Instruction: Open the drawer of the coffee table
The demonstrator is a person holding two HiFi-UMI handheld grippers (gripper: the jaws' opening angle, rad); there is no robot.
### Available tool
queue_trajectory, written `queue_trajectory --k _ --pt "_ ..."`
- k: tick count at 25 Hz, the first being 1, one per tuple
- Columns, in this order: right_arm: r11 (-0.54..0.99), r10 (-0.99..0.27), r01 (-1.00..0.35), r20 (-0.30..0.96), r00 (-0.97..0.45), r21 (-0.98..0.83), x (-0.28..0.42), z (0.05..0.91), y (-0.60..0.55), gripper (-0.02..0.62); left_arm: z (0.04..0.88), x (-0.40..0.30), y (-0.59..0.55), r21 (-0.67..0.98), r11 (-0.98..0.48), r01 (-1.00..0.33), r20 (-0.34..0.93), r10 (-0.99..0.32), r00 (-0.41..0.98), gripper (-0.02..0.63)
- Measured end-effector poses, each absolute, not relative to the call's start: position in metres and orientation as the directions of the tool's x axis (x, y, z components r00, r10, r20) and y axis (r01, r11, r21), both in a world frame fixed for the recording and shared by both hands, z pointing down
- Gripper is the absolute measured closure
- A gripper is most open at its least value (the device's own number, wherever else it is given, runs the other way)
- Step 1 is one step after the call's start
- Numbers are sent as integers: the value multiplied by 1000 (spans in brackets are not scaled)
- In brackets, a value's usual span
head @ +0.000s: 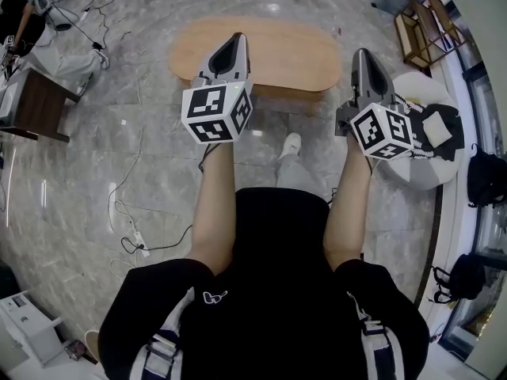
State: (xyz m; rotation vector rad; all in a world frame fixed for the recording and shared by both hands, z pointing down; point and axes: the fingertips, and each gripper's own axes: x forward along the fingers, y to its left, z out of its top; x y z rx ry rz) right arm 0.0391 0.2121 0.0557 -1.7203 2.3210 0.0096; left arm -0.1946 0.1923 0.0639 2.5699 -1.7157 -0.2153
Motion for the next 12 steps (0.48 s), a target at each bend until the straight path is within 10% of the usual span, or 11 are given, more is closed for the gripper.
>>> queue_trajectory --k 12 --pt "288 -949 -939 -185 -255 -186 86 70 102 581 74 -141 87 86 -413 -907 -58 -911 409 595"
